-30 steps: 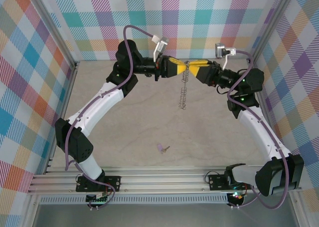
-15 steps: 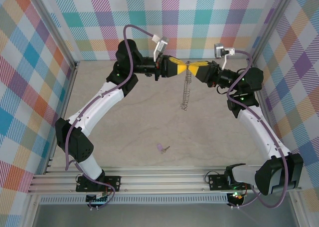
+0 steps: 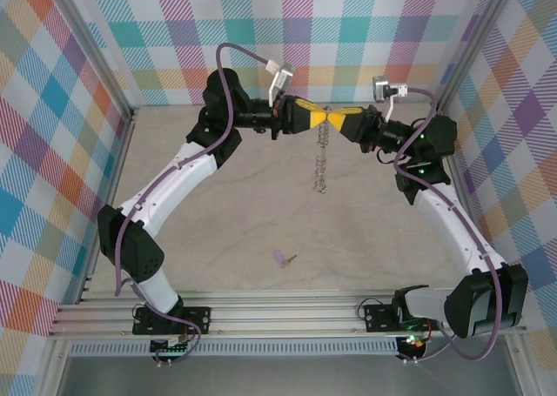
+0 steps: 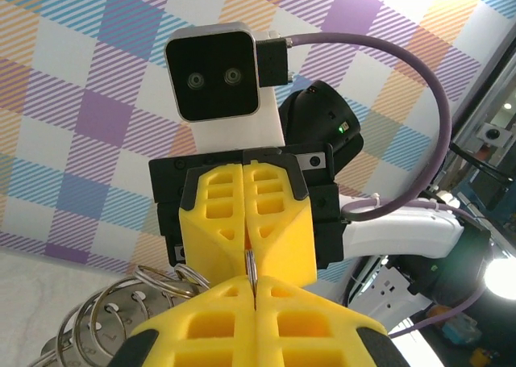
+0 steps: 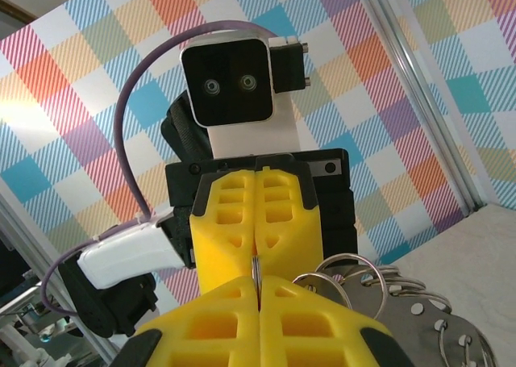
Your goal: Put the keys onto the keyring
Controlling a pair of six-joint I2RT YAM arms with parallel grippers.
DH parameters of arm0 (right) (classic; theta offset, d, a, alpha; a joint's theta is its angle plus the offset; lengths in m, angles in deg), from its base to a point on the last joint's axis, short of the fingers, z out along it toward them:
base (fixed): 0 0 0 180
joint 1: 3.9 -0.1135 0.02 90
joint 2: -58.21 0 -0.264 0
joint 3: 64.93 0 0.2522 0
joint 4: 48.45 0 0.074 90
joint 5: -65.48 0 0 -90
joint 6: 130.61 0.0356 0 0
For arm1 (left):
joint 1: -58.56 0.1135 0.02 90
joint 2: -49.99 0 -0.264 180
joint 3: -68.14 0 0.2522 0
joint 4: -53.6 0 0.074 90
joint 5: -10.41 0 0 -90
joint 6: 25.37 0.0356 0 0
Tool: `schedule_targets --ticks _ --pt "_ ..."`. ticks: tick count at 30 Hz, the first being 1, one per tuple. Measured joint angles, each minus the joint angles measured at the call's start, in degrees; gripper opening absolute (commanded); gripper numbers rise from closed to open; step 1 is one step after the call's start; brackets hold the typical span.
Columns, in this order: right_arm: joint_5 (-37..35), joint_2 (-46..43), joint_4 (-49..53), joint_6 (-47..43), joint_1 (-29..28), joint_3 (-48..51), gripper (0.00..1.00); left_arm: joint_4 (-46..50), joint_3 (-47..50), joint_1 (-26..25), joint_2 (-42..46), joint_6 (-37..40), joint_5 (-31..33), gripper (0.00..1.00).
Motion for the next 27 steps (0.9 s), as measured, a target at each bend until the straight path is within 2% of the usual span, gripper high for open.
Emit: schedule_targets --ticks 5,8,18,27 --pt "-1.99 0.04 -0.92 0.28 0.0 0.72 0.0 -2.25 1.05 0.0 0.0 -1.66 1.16 0.19" --pt "-3.08 0.33 -1.33 1.05 0.02 1.09 0.0 -5.09 2.45 0.0 0.0 -3.23 1.92 0.22" --pt "-6.16 0.7 -2.08 2.21 0.09 1.95 0.0 -16.48 7.72 0.0 0.0 -11.32 5.01 0.23" --pt "-7.23 0.7 -3.58 3.06 0.35 2.4 0.0 -22.53 8.48 -0.02 -1.11 -16.61 6.62 0.21"
